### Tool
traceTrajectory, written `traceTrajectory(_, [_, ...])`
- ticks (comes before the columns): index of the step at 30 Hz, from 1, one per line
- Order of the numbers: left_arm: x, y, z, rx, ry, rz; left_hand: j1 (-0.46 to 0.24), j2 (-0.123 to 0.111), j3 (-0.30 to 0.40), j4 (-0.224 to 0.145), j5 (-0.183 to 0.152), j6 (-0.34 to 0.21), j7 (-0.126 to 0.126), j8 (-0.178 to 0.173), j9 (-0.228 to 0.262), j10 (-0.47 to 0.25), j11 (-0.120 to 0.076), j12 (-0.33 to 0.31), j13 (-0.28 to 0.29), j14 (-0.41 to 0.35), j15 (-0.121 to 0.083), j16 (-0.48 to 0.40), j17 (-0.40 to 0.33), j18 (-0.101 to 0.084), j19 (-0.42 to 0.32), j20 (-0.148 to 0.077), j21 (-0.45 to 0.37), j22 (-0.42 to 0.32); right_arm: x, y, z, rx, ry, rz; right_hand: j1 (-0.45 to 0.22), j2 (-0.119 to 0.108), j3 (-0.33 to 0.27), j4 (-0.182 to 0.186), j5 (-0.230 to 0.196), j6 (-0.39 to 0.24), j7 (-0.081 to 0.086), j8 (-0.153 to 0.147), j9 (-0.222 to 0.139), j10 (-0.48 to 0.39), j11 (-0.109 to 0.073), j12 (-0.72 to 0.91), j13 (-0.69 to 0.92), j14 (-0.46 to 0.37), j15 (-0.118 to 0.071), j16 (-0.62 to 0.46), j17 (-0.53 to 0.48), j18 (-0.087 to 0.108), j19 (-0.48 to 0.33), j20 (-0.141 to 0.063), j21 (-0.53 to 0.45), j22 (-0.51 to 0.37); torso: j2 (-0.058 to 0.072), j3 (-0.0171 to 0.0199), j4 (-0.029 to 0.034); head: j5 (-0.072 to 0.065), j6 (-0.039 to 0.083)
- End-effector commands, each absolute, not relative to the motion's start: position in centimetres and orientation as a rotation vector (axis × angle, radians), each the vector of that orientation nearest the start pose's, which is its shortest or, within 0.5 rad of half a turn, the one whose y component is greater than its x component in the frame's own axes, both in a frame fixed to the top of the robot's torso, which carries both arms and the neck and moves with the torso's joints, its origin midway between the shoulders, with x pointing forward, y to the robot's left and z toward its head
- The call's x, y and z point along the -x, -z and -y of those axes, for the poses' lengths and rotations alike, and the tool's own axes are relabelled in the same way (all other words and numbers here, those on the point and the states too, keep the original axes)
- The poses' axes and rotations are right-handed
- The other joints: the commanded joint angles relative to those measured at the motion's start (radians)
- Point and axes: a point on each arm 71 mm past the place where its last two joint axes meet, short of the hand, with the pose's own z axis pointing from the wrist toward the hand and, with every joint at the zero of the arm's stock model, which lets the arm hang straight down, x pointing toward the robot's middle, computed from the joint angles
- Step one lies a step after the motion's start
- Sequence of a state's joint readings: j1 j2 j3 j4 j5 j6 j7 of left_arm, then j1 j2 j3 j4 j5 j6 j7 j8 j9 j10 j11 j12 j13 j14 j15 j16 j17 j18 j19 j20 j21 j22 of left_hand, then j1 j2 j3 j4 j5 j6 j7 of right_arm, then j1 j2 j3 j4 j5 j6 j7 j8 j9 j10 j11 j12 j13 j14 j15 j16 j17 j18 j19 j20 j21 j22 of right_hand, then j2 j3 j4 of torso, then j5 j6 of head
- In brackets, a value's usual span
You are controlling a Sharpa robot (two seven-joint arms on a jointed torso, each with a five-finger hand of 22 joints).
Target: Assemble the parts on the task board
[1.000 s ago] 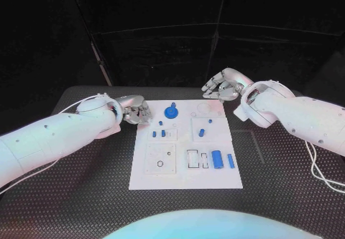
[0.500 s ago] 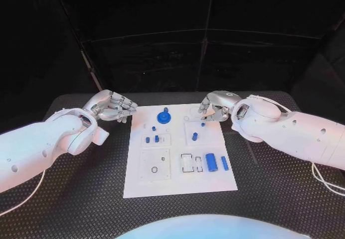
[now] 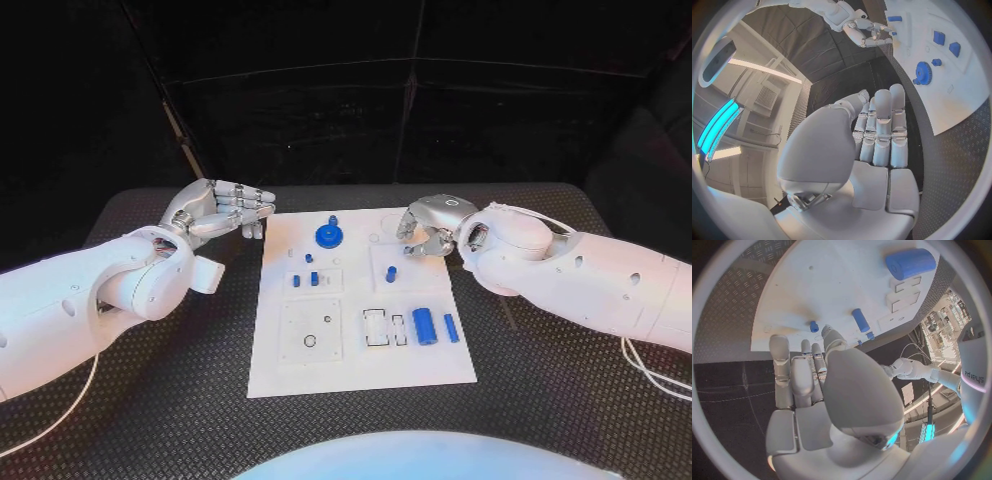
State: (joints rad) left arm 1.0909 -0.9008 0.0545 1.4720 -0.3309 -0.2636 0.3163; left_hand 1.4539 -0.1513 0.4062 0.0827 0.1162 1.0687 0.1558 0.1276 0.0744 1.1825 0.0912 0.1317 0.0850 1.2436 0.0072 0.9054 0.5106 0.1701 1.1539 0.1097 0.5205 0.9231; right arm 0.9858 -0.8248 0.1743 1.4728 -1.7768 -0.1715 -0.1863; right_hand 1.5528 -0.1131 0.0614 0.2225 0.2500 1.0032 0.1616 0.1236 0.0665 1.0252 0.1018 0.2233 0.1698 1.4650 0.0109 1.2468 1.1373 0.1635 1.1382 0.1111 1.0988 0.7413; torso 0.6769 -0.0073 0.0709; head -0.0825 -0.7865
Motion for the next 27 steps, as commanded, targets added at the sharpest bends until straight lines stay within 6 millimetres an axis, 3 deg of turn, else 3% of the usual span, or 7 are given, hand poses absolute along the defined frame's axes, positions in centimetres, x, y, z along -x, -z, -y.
traceTrajectory(1, [-48.7, 19.6, -24.9, 0.923, 1.426, -1.477, -0.01, 0.0, -0.001, -0.004, 0.0, 0.0, 0.007, -0.007, -0.002, -0.006, 0.001, 0.003, -0.001, -0.011, 0.001, -0.008, -0.003, 0.012, -0.008, -0.001, -0.006, -0.003, -48.3, 22.4, 21.0, 0.304, -0.405, -1.747, 0.009, 0.003, 0.012, -0.002, 0.007, 0.008, 0.002, -0.004, 0.002, 0.004, -0.001, -0.003, -0.007, 0.03, 0.004, 0.011, 0.01, -0.012, 0.007, 0.006, 0.013, 0.012, 0.0, 0.0009, 0.0012, -0.001, -0.002])
traceTrajectory(13, [-48.7, 19.7, -25.0, 0.927, 1.425, -1.475, -0.011, 0.002, 0.0, -0.006, 0.0, -0.001, 0.009, -0.008, -0.002, -0.008, 0.003, 0.005, -0.001, -0.014, 0.002, -0.013, -0.006, 0.012, -0.011, 0.0, -0.011, -0.006, -48.3, 23.2, 20.9, 0.318, -0.397, -1.795, 0.056, 0.034, 0.144, -0.025, -0.029, 0.084, -0.019, 0.006, 0.007, 0.093, -0.023, -0.014, -0.059, 0.04, -0.016, 0.055, 0.056, -0.024, 0.041, -0.009, 0.074, 0.094, 0.0, 0.0014, -0.0004, 0.003, -0.008])
traceTrajectory(19, [-48.7, 19.7, -25.1, 0.929, 1.42, -1.475, -0.01, 0.003, 0.0, -0.007, 0.0, -0.001, 0.009, -0.008, -0.002, -0.009, 0.003, 0.006, -0.001, -0.015, 0.002, -0.015, -0.008, 0.012, -0.012, 0.0, -0.013, -0.007, -48.3, 23.4, 20.8, 0.321, -0.392, -1.808, 0.055, 0.025, 0.201, -0.043, -0.029, 0.102, -0.021, 0.005, 0.006, 0.118, -0.026, -0.026, -0.075, 0.04, -0.019, 0.06, 0.06, -0.026, 0.043, -0.013, 0.088, 0.11, 0.0, 0.0011, -0.0004, 0.001, -0.009])
traceTrajectory(27, [-48.7, 19.7, -25.2, 0.932, 1.418, -1.479, -0.01, 0.003, 0.0, -0.008, 0.0, -0.002, 0.009, -0.009, -0.003, -0.011, 0.003, 0.006, -0.002, -0.016, 0.002, -0.017, -0.009, 0.012, -0.012, 0.001, -0.014, -0.008, -48.3, 23.6, 20.8, 0.331, -0.369, -1.821, 0.018, -0.004, 0.277, -0.072, -0.03, 0.112, -0.02, -0.007, 0.005, 0.14, -0.026, -0.05, -0.097, 0.039, -0.018, 0.064, 0.061, -0.027, 0.037, -0.012, 0.102, 0.123, 0.0, 0.0011, -0.0001, 0.001, -0.012])
